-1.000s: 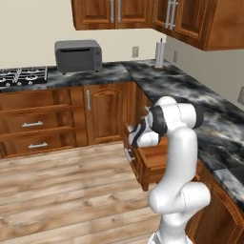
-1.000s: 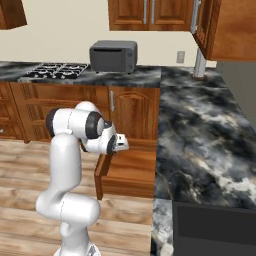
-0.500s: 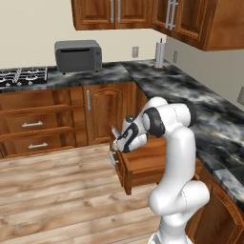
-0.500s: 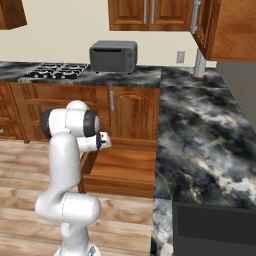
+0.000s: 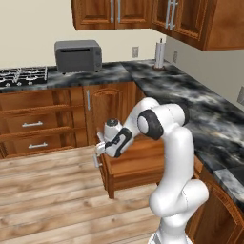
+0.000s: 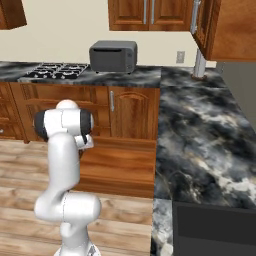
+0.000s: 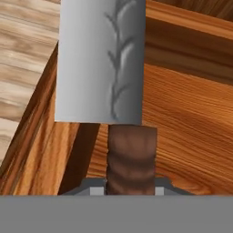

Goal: Pick up the metallic utensils from the counter and place them in the open drawer. Make sure not to pick up any wooden utensils.

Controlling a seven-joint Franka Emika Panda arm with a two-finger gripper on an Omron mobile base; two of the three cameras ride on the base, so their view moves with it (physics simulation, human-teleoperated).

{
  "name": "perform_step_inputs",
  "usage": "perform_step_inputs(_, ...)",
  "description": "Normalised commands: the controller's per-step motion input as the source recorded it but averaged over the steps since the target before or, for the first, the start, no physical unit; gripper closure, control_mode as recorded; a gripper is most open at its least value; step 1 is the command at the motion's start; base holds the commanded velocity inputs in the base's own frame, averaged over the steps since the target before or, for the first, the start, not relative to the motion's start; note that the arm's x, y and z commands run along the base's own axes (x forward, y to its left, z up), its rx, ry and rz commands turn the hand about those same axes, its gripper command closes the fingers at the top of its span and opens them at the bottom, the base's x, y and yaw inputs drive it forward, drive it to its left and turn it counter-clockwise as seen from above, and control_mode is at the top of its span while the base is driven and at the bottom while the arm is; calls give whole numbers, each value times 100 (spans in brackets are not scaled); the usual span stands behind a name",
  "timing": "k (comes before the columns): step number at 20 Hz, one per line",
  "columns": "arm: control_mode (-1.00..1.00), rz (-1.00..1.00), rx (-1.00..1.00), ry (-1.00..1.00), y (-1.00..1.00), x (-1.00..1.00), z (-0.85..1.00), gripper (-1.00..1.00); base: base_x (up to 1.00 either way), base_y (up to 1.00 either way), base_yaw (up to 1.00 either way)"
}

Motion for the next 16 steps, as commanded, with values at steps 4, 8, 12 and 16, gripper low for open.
perform_step_inputs(4,-100,-4,3,0,-40,-23,67,100,0,0,0)
perform_step_inputs(8,-100,-2,4,0,-65,-57,53,100,0,0,0)
perform_step_inputs(12,-100,-1,6,0,-84,-65,8,100,0,0,0)
perform_step_inputs(16,-100,-7,0,0,-73,-47,-3,100,0,0,0)
